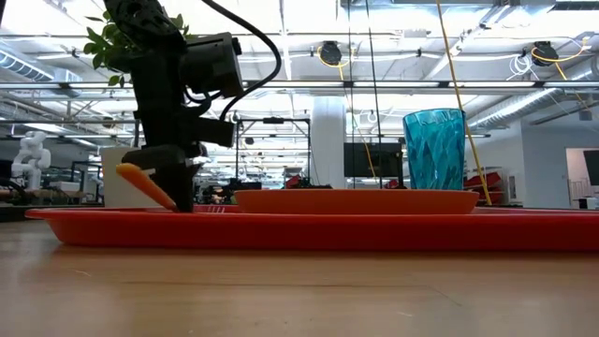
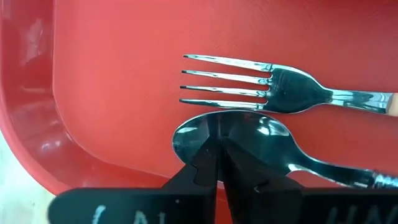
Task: Pick and place plate/cup/fork/spoon on tray
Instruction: Adjust the utensils on the red tray
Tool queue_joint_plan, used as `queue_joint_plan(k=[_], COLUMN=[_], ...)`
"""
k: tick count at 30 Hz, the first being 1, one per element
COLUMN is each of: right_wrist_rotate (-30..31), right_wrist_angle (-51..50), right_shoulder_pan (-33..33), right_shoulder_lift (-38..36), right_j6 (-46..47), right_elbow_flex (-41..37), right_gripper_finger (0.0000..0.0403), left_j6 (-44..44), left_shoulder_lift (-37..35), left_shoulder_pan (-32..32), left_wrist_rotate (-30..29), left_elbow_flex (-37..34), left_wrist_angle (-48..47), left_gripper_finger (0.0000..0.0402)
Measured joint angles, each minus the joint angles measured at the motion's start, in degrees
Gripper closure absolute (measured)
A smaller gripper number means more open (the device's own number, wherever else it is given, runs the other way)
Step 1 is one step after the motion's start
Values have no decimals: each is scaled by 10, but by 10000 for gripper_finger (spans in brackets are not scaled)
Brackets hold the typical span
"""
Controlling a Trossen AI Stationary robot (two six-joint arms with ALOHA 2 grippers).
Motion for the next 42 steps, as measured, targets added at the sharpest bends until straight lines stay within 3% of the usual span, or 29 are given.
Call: queue_joint_plan(k=[9,42], right_wrist_rotate=[0,0], right_wrist_angle=[0,0], right_shoulder_pan=[0,0], right_shoulder_lift=[0,0], right_j6=[0,2], right_elbow_flex=[0,0], right_gripper_finger=[403,403], left_j6=[-13,0], left_shoulder_lift=[-1,0], left_shoulder_pan=[-1,-1], left_wrist_rotate=[1,3], left_elbow_flex=[0,0], left_wrist_angle=[-16,1], left_gripper_finger=[356,355])
